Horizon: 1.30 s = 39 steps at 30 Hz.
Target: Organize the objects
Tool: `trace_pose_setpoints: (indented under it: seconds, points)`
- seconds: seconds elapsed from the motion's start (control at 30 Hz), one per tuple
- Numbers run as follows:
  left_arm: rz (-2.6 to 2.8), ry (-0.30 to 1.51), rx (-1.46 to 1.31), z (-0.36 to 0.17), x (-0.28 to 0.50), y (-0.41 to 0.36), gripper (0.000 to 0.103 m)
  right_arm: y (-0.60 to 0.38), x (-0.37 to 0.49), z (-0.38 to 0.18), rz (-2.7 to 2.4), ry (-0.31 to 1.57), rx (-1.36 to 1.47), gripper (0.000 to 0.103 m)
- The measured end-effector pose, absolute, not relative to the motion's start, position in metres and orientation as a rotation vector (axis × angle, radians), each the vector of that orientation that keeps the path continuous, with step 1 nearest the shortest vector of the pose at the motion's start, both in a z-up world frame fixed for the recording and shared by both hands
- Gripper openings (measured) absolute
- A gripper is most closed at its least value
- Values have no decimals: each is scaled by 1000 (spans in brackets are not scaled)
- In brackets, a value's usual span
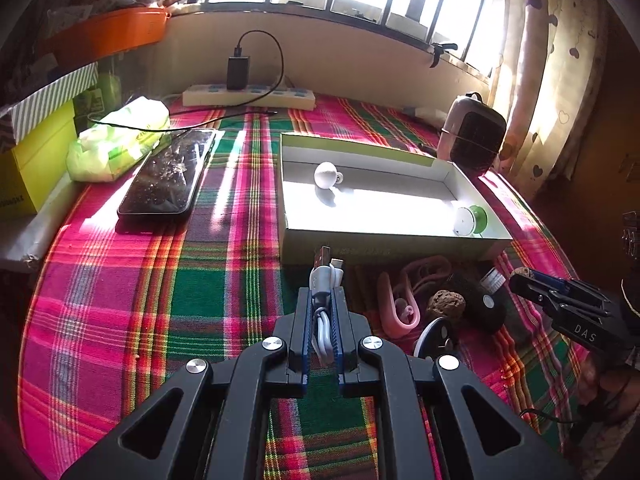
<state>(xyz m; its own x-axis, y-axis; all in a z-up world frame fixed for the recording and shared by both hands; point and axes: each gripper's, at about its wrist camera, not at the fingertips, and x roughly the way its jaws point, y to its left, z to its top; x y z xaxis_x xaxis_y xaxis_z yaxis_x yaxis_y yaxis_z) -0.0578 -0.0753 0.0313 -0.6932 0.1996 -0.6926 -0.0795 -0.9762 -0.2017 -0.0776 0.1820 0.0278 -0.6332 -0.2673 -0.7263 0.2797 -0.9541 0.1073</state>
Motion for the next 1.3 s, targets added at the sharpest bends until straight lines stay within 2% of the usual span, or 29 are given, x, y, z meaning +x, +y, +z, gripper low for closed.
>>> trace_pose_setpoints:
  seconds: [0.7, 1.3]
  points:
    - [2728, -210, -1103, 47, -98, -61, 8, 149, -119, 55, -2569, 85, 1065, 32]
    - [2711, -230, -1155, 35, -142, -59, 8, 116, -173, 48, -2535, 182, 1105, 32]
